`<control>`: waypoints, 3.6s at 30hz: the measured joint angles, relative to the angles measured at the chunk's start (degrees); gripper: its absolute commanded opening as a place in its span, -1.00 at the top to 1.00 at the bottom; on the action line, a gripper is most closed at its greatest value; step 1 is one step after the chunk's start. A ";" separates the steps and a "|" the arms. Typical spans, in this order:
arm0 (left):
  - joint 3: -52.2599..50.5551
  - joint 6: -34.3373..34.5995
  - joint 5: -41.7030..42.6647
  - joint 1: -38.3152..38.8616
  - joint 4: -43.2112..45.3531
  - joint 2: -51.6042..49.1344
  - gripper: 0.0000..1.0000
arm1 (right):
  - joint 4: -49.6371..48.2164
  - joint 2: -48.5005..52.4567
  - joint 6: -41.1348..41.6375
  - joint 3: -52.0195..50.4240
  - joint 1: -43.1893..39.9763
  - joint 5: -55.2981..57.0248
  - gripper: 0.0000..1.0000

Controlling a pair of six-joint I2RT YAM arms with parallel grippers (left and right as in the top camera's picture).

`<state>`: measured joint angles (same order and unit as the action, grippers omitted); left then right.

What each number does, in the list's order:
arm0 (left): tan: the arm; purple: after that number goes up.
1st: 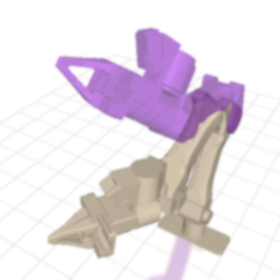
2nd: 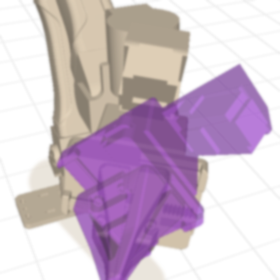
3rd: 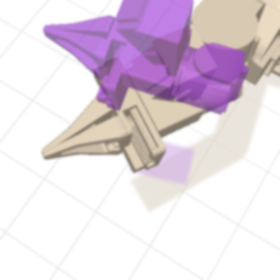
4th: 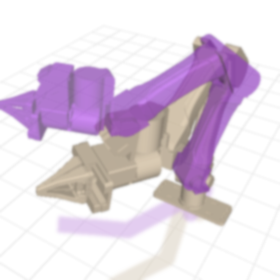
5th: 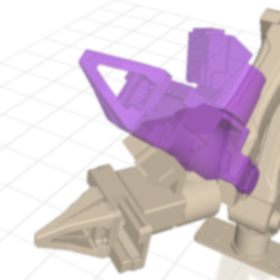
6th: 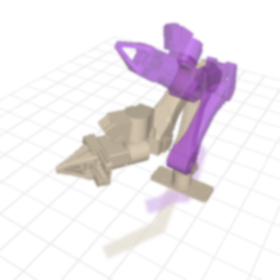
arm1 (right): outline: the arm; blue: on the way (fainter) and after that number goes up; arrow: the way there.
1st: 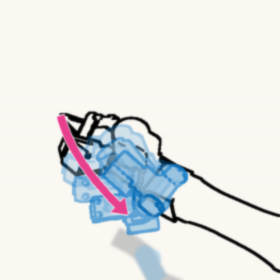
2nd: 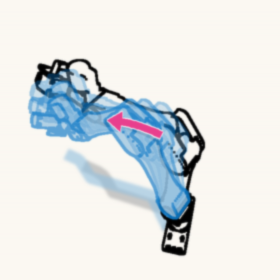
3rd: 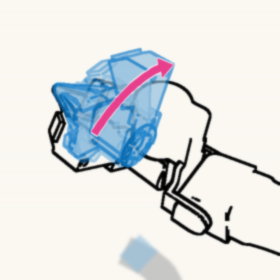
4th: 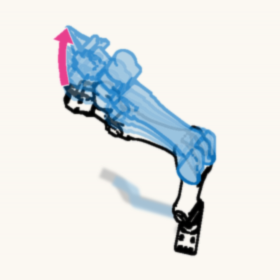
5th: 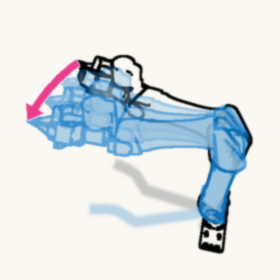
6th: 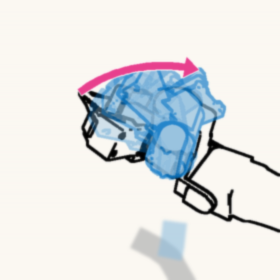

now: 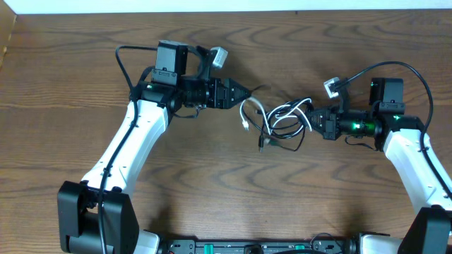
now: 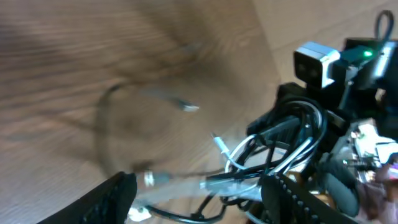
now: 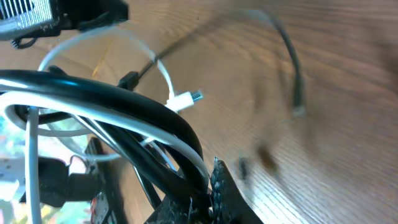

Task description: Untangle cables

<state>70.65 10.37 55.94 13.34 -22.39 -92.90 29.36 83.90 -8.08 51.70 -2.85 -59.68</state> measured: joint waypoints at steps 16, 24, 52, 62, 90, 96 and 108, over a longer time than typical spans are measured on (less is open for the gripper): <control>0.00 -6.62 5.22 8.07 -3.30 0.00 -0.25 | 1.60 0.00 -1.68 0.00 0.00 -1.60 0.98; 0.00 -7.45 -5.77 8.81 -6.49 -0.15 -0.24 | 1.92 0.00 -1.68 0.00 0.00 -1.57 0.98; -0.02 -1.68 -26.51 16.39 -7.98 -4.17 0.19 | 2.75 0.00 -1.86 0.00 0.00 -0.26 0.98; -0.04 7.37 -43.25 16.35 -12.87 -9.42 0.57 | -2.93 -0.44 -0.42 0.00 -2.99 -9.97 0.98; 0.55 8.35 -51.15 9.16 -23.39 -7.13 0.14 | -7.67 -7.26 34.36 0.04 -14.10 7.21 0.98; 0.59 1.14 -43.41 8.22 -22.10 -1.81 -0.01 | -8.76 -7.26 31.30 0.04 -13.16 6.93 0.98; 0.87 -4.35 -14.91 11.34 -1.18 -1.05 -0.08 | -8.70 -7.26 27.91 0.04 -8.24 5.46 0.98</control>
<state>71.53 6.02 41.04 24.69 -23.57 -93.95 20.67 76.64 19.84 51.75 -11.09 -54.22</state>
